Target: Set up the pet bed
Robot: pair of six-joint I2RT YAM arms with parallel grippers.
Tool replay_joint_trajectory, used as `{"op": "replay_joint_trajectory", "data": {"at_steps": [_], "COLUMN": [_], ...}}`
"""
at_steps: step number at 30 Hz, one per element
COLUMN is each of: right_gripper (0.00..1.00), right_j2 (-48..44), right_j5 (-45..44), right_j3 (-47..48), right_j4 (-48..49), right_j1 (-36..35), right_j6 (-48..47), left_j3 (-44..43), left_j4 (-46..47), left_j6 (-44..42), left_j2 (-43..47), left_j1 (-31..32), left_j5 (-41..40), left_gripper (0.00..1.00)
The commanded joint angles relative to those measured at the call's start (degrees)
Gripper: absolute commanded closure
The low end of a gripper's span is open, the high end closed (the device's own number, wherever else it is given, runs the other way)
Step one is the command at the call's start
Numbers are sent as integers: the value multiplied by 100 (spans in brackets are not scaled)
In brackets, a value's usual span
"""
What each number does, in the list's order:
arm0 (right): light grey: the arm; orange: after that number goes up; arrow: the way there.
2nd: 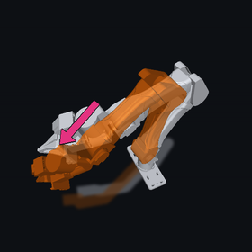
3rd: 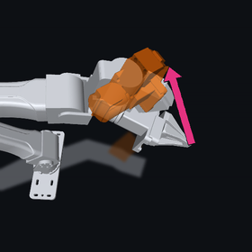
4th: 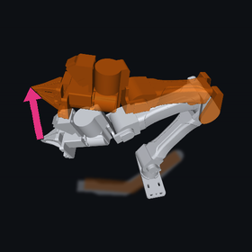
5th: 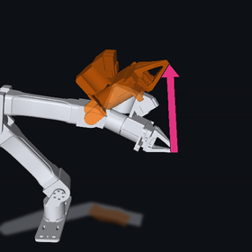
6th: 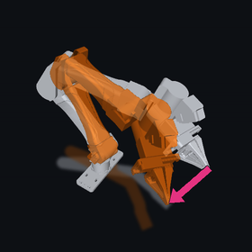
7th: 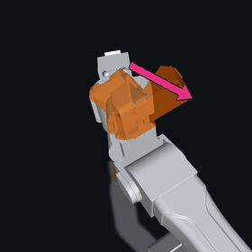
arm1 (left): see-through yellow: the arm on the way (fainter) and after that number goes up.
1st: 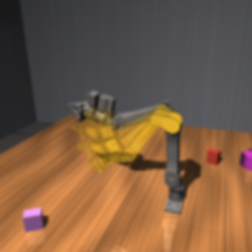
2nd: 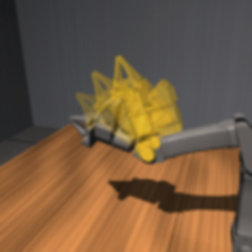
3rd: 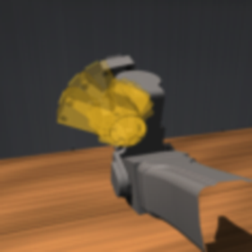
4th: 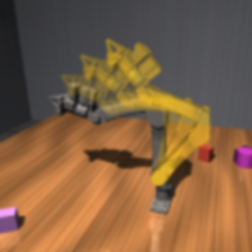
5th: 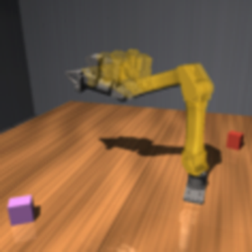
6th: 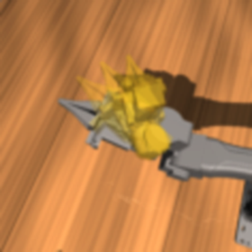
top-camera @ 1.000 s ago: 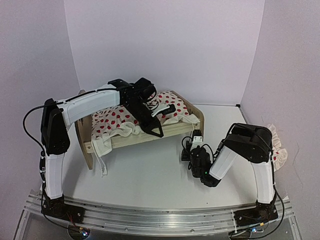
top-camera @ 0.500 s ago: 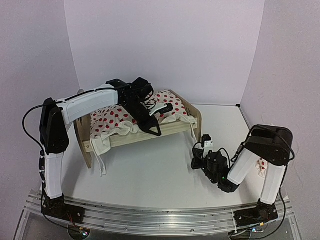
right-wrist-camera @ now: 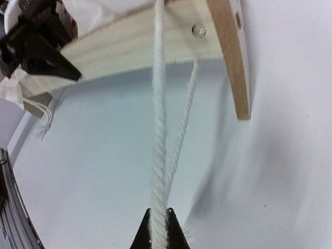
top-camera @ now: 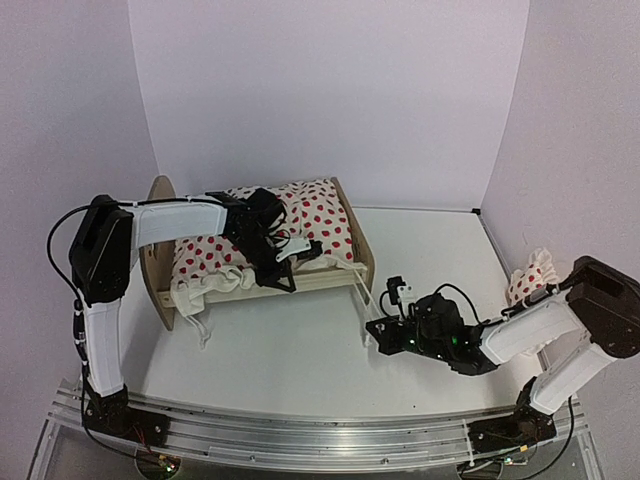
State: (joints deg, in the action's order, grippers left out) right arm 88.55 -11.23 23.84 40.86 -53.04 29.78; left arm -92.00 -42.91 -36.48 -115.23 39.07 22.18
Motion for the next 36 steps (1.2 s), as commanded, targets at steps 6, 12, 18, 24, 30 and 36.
{"op": "replay_joint_trajectory", "data": {"at_steps": [6, 12, 18, 24, 30, 36], "right_gripper": [100, 100, 100, 100, 92, 76], "right_j2": [97, 48, 191, 355, 384, 596], "right_j5": [2241, 2203, 2132, 2022, 1516, 760], "right_j3": [731, 967, 1267, 1427, 1340, 1454], "right_j4": [-1984, -2414, -2778, -3471, -3747, -4140], "right_j1": [-96, -101, -100, -100, -101, -90], "right_j6": [654, 1102, 1666, 1928, 2322, 1961], "left_j3": [503, 1191, 2120, 3712, 4338, 4715], "left_j4": [825, 1151, 2147, 3366, 4970, 6067], "left_j6": [-784, -912, 269, 1372, 2778, 2795], "left_j2": [658, 1694, 2995, 3321, 2424, 1816], "left_j1": [-181, -190, 307, 1032, 1607, 1837], "left_j5": [-262, 762, 1071, 1445, 1202, 907], "left_gripper": [81, 39, 40, 47, 53, 52]}}
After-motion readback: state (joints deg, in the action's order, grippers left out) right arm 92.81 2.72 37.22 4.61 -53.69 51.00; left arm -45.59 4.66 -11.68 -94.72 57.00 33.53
